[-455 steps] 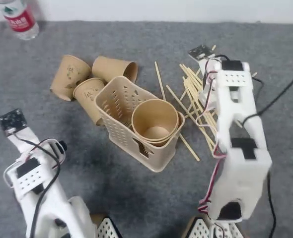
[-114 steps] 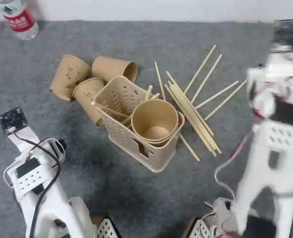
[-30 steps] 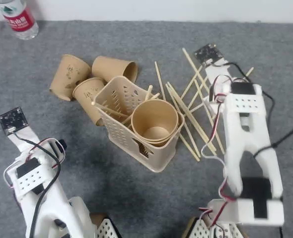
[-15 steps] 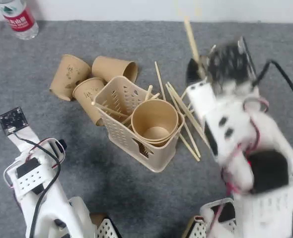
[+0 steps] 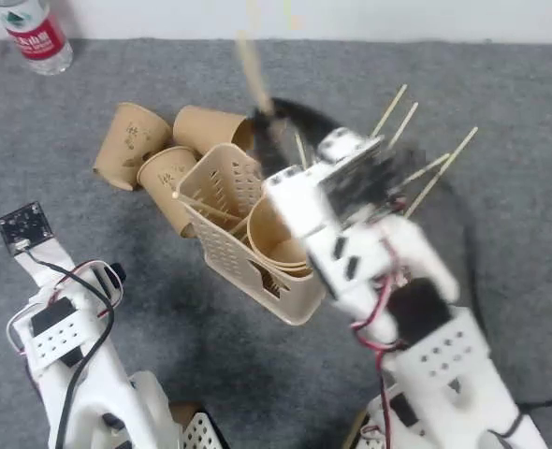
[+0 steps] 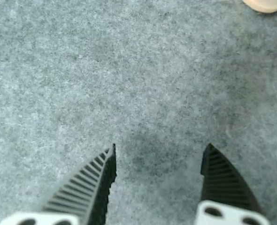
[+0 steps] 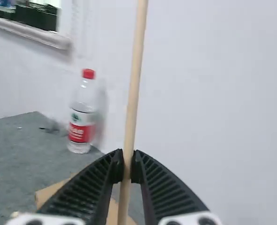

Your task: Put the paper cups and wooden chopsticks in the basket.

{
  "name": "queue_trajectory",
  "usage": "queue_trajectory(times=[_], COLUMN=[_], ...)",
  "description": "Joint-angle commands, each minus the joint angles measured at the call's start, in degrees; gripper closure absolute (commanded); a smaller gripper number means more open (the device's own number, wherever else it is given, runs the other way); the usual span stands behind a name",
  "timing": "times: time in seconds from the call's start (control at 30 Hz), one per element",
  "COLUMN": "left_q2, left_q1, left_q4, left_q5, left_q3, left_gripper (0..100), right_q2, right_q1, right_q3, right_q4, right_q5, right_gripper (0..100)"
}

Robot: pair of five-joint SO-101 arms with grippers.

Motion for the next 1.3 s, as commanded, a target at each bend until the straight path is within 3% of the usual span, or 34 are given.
queue_trajectory(times=[0.0,0.43,0.63,0.83,1.27], left_q2=[-1.41,-1.41,-1.41,-1.41,-1.41], left_q1=[0.35,0.44,0.44,0.44,0.44], left_q4=[-1.23,-1.32,-1.32,-1.32,-1.32], left_q5=[-0.09,-0.09,-0.09,-0.09,-0.09], left_q3=[-0.22,-0.22,-0.22,-0.22,-0.22], left_gripper=[72,72,72,72,72], right_q2=[0.92,20.88,21.23,19.65,17.19], right_q1=[-5.32,-5.85,-3.74,-2.77,-2.07], right_q3=[1.67,-3.43,-3.08,-1.93,-1.85], right_q4=[-6.73,-15.87,-15.69,-15.16,-13.58], right_q5=[2.29,2.55,2.29,2.20,2.55], right_gripper=[99.1,99.1,98.7,86.3,90.8])
